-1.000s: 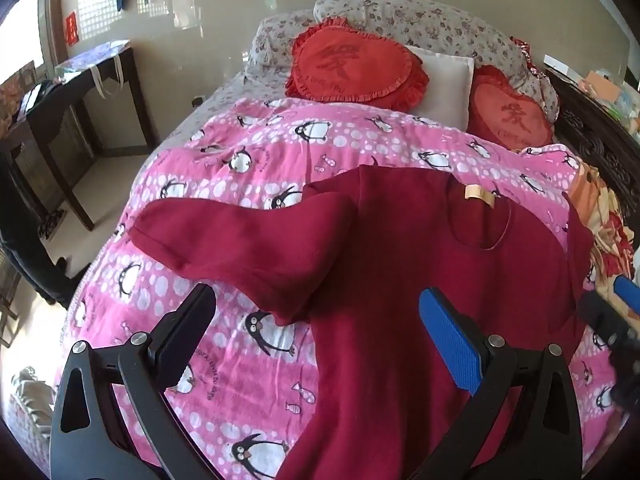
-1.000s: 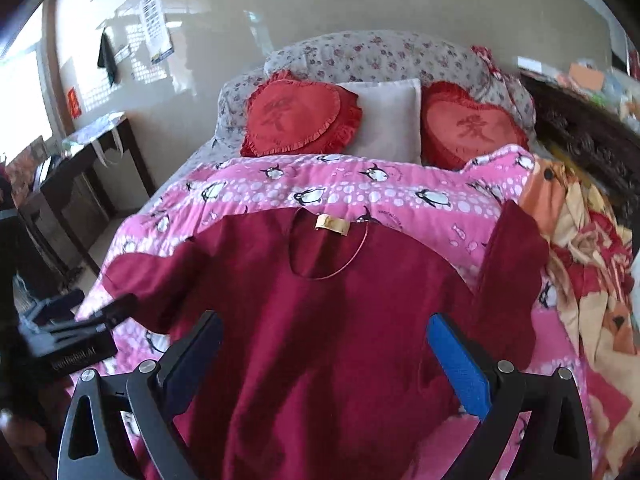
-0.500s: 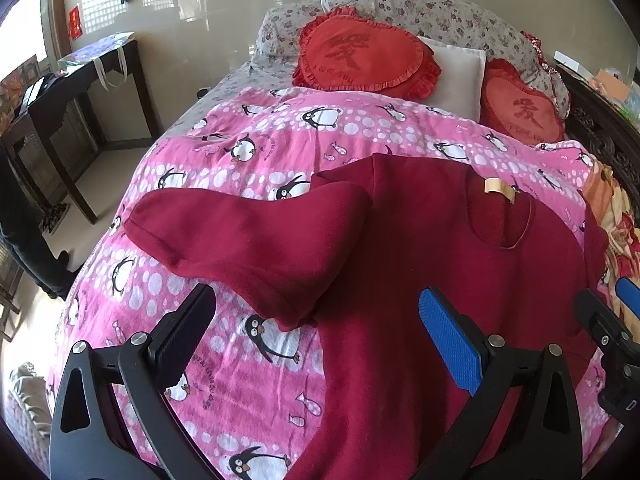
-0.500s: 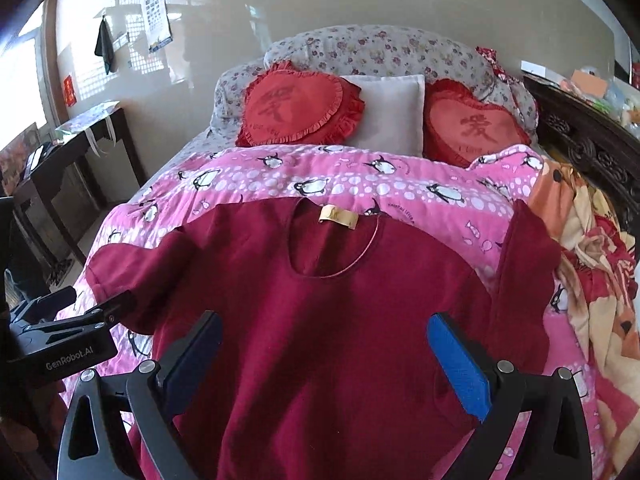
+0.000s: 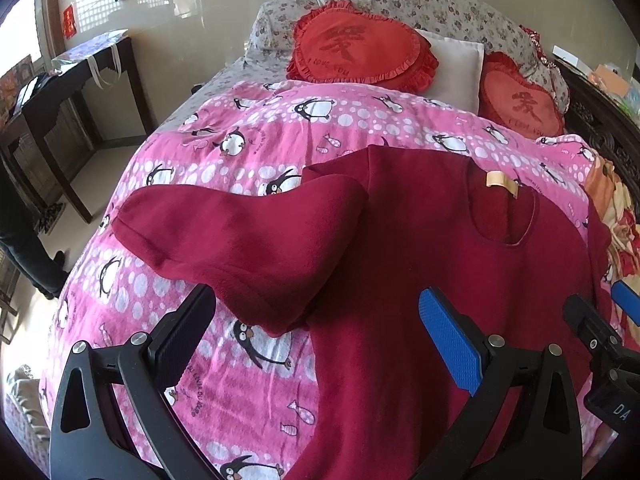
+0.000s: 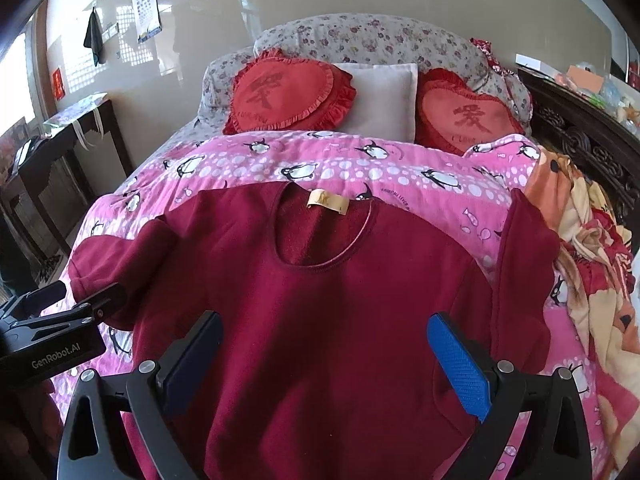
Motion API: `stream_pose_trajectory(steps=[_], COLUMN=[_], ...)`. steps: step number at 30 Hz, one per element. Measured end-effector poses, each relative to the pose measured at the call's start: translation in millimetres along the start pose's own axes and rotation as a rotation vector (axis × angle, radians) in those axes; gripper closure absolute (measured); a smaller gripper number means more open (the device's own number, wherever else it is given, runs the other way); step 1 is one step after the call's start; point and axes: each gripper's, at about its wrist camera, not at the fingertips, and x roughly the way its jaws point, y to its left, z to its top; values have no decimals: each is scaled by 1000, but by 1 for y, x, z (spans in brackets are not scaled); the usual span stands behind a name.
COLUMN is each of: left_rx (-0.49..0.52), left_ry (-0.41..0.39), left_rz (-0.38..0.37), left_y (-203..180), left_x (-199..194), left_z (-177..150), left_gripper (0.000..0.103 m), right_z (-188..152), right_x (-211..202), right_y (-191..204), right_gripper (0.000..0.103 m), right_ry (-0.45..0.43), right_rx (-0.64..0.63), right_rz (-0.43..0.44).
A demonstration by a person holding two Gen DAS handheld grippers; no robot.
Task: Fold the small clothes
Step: 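Move both grippers over the dark red sweater toward its sleeves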
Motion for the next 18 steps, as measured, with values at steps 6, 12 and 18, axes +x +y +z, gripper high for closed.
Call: stream_pose_trajectory(steps=[6, 12, 18], left_rx=[1, -6, -9], left_ry=[8, 15, 21], left_rz=[-1, 1, 2], left_y=[1, 4, 6], left_x=[7, 13, 20], left_z=[0, 2, 3], left_gripper=[1, 1, 1], right_z=[0, -1, 1], right_x=[8, 15, 20], right_y=[0, 3, 6], right_gripper=[2, 2, 2], right_ry=[15, 35, 28], right_rx=[24, 32, 34], right_rz=[6, 18, 21])
